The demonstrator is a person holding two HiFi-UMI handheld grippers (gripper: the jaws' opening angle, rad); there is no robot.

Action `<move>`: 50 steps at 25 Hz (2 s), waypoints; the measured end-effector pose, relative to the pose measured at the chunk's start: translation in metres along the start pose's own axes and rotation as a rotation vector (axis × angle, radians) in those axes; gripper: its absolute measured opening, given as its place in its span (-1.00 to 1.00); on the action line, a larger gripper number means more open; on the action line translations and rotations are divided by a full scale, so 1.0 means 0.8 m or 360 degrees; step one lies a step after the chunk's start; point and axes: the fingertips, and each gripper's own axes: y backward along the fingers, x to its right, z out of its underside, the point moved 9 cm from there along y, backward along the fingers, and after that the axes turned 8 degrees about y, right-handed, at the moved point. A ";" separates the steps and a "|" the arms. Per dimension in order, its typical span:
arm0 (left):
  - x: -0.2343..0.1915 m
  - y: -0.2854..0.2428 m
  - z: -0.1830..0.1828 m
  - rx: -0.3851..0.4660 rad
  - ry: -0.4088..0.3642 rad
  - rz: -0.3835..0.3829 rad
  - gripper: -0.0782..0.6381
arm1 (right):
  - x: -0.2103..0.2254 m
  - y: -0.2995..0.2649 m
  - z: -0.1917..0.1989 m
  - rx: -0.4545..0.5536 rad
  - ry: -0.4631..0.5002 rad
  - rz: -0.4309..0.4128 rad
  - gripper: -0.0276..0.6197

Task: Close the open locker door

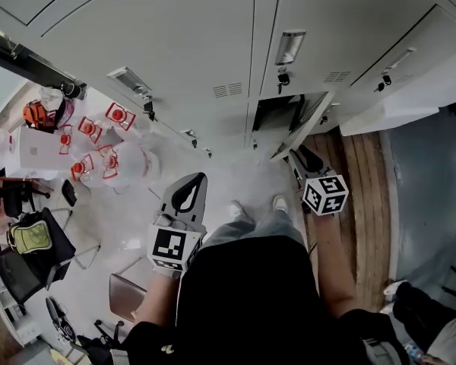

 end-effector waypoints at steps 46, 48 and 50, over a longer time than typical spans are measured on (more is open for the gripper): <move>0.014 0.008 0.011 0.0019 0.0190 -0.0496 -0.72 | 0.017 -0.138 -0.087 0.0091 0.0197 -0.0355 -0.57; 0.011 -0.001 0.006 0.0026 0.0170 -0.0418 -0.72 | 0.012 -0.120 -0.096 0.0114 0.0220 -0.0362 -0.58; 0.010 -0.011 0.001 0.0033 0.0151 -0.0339 -0.72 | 0.007 -0.101 -0.106 0.0142 0.0242 -0.0353 -0.59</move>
